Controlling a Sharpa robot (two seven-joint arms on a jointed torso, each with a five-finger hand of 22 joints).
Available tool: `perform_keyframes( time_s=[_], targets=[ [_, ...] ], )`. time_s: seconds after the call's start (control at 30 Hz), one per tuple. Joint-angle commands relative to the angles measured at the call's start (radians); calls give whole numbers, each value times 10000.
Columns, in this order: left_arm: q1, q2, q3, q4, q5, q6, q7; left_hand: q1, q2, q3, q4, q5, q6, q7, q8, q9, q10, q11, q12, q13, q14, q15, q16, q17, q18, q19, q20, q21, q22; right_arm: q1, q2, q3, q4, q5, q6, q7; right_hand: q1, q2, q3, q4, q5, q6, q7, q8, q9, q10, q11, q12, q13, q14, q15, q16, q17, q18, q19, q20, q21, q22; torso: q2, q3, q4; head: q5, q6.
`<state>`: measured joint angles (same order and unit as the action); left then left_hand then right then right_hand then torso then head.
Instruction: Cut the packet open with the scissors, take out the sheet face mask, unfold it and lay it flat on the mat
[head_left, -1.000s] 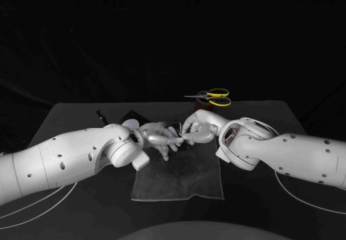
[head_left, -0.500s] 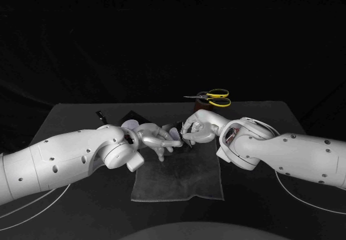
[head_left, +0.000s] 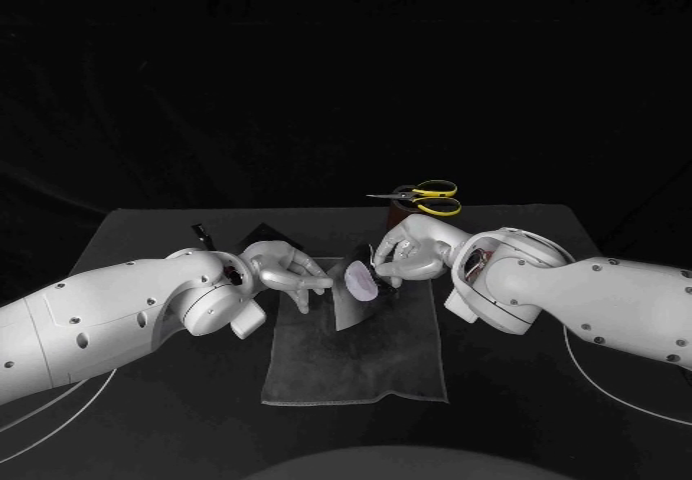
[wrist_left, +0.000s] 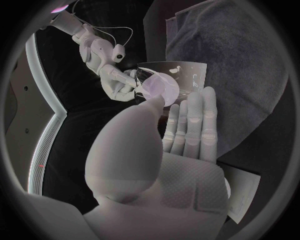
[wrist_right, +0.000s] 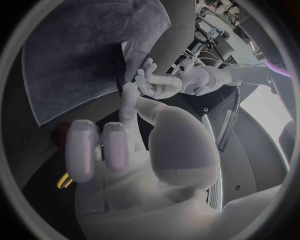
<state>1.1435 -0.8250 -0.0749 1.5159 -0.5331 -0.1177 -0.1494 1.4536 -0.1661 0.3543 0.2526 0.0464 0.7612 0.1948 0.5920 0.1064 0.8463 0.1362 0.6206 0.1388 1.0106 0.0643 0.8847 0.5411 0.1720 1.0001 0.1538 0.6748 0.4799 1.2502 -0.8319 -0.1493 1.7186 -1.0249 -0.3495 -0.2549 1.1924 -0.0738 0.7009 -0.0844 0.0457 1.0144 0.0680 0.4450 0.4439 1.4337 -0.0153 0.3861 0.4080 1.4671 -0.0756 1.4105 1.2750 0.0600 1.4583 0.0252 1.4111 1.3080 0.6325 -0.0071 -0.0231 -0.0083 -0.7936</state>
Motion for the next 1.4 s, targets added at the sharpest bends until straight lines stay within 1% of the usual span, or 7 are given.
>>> perform_keyframes(
  time_s=[0.03,0.23,0.5,0.63,1.0,1.13,1.4],
  targets=[
    [9,32,17,-54,92,-145,451,95,-32,207,-23,25,-16,62,-16,-17,-47,-2,-62,-51,-3,0,-104,-78,105,-26,15,-72,-48,46,-70,4,153,1330,1082,-533,-10,97,56,19,31,188,-84,173,199,128,-42,36,13,543,-88,43,-16,-122,171,6,51,873,10,-5,-11,-7,29],
    [10,231,18,-80,225,436,-12,-77,-217,650,-13,21,-39,158,-38,-61,-64,58,-234,-244,227,22,-432,-312,113,121,26,-242,-200,101,-15,0,172,1699,1522,-828,-38,105,63,33,30,185,-81,176,204,126,-38,38,26,540,-86,38,-30,-120,167,6,47,870,24,-1,-9,-12,34],
    [9,431,14,-77,221,1154,-1147,-436,-372,599,64,18,-430,291,-224,-163,-395,187,-733,-564,623,98,-585,-390,107,429,73,-379,-365,114,195,-5,85,1039,1198,-818,-45,106,64,36,30,183,-81,177,205,125,-37,38,29,537,-85,32,-44,-117,160,6,36,858,38,19,12,-1,25],
    [8,461,10,-104,281,1479,-1635,-1006,-353,76,377,17,-556,363,-212,-168,-359,231,-914,-676,931,136,-490,-329,117,675,104,-399,-433,110,242,-5,74,833,1095,-778,-56,103,64,38,29,179,-80,177,207,121,-36,38,35,540,-84,47,-16,-118,160,6,37,860,41,13,2,-14,-5],
    [6,682,-19,-265,991,1001,-1627,-2790,793,-2724,431,16,-942,377,-20,-135,-339,274,-1588,-743,931,178,-666,-248,112,924,147,-781,-796,91,317,-9,78,508,906,-518,-192,-78,19,18,43,-7,-37,149,255,-95,9,1,156,409,-45,-240,-539,-21,-62,33,-296,509,30,15,-9,33,-23],
    [6,737,-21,-320,1207,646,-1402,-2993,1109,-3069,433,14,-1105,330,7,-134,-303,250,-1655,-740,923,164,-679,-229,112,950,141,-832,-845,90,315,-11,68,266,859,-467,-225,-215,-203,-25,77,-637,178,-209,243,-373,165,86,424,363,74,-332,-678,4,-146,123,-420,412,31,22,0,33,-24],
    [5,811,-22,-392,1432,269,-1244,-2758,2017,-3050,417,18,-1503,325,33,-144,-169,227,-1630,-722,941,146,-638,-168,109,1009,120,-870,-896,89,325,-14,44,-9,932,-478,-231,-252,-339,-35,82,-674,223,-332,242,-506,200,190,600,351,111,-362,-731,19,-172,168,-466,381,33,22,-2,15,-23]
  ],
)
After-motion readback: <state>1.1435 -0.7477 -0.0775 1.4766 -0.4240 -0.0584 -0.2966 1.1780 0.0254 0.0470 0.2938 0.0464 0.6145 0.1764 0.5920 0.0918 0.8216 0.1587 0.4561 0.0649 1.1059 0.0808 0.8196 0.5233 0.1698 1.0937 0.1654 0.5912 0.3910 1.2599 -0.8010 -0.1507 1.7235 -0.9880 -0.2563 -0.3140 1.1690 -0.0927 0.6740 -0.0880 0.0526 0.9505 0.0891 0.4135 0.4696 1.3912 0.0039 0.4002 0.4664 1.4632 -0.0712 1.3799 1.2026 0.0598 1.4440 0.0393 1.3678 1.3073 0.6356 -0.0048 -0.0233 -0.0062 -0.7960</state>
